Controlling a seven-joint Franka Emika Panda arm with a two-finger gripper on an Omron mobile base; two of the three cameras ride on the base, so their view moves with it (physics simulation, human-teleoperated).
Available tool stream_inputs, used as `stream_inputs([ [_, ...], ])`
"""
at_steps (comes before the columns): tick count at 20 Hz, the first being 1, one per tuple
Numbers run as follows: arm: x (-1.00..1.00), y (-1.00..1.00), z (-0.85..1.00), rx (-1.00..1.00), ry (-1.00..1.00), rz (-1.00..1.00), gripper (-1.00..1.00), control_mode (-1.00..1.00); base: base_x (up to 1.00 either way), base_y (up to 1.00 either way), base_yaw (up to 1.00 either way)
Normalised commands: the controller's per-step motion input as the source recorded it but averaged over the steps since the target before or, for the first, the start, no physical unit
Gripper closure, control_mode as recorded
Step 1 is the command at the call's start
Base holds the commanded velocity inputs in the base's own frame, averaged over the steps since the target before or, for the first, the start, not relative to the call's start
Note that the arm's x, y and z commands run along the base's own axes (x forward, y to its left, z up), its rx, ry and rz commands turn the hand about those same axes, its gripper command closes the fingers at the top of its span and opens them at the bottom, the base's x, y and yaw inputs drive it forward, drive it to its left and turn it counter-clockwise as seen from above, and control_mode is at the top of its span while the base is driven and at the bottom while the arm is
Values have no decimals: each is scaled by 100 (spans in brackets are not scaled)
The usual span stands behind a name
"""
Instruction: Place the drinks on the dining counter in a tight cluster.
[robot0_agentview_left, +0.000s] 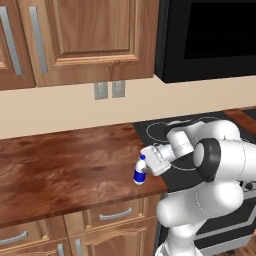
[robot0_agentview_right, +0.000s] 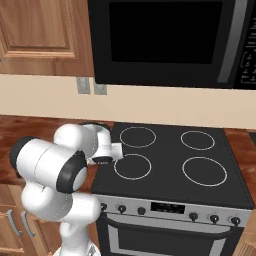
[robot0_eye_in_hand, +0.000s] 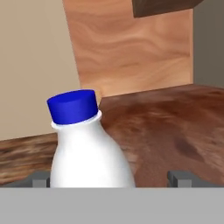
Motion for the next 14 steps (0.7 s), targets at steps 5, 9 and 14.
stream_inputs([
  [5,0,13,-5,0,0,0,-100,-100,0,0,0],
  [9,-2,5,-3,0,0,0,100,-100,0,0,0],
  [14,-10,0,5,0,-1,1,100,-100,0,0,0],
])
